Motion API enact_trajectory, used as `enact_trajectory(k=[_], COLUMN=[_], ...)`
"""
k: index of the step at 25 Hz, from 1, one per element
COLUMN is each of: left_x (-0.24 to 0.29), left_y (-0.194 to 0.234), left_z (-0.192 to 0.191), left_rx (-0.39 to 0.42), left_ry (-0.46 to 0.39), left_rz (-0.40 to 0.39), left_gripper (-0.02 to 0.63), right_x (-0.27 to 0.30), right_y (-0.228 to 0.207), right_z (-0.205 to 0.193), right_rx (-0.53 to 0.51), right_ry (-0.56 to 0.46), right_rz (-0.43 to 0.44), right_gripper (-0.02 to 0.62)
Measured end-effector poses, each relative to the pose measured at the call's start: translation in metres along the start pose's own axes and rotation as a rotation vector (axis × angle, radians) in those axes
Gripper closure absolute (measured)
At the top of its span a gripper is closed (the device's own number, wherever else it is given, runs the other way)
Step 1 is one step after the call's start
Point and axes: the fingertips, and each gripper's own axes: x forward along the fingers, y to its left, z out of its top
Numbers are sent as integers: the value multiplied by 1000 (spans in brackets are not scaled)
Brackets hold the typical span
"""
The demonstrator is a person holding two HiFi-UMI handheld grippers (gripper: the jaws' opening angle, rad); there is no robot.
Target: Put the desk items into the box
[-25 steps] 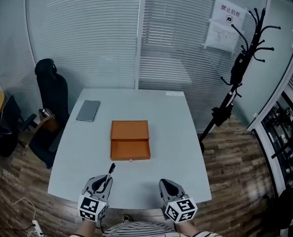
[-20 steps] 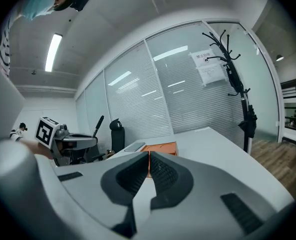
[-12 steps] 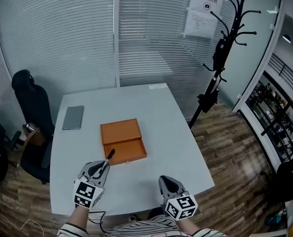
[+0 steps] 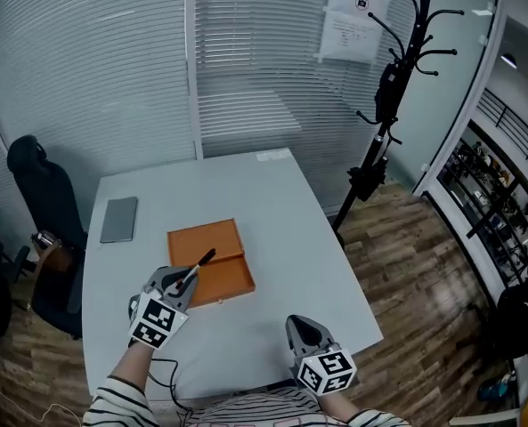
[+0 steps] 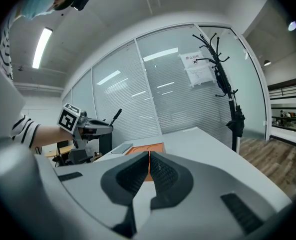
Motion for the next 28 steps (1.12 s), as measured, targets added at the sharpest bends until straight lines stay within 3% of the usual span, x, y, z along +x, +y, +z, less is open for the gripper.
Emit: enact_trajectory(k=[5, 11, 28], left_x=[38, 79, 147], left_y=[6, 5, -20], left_z=[-9, -32, -119], left_rx=[82, 125, 119], left_ry=[72, 152, 380], left_rz=[-23, -54, -184], left_gripper=[551, 551, 551], right_x=[13, 28, 59], right_y=[-17, -31, -46], right_z=[7, 13, 9], right_rx=[-4, -9, -3], right_ry=[8, 23, 76], right_rz=[11, 33, 48], right_gripper=[569, 569, 569])
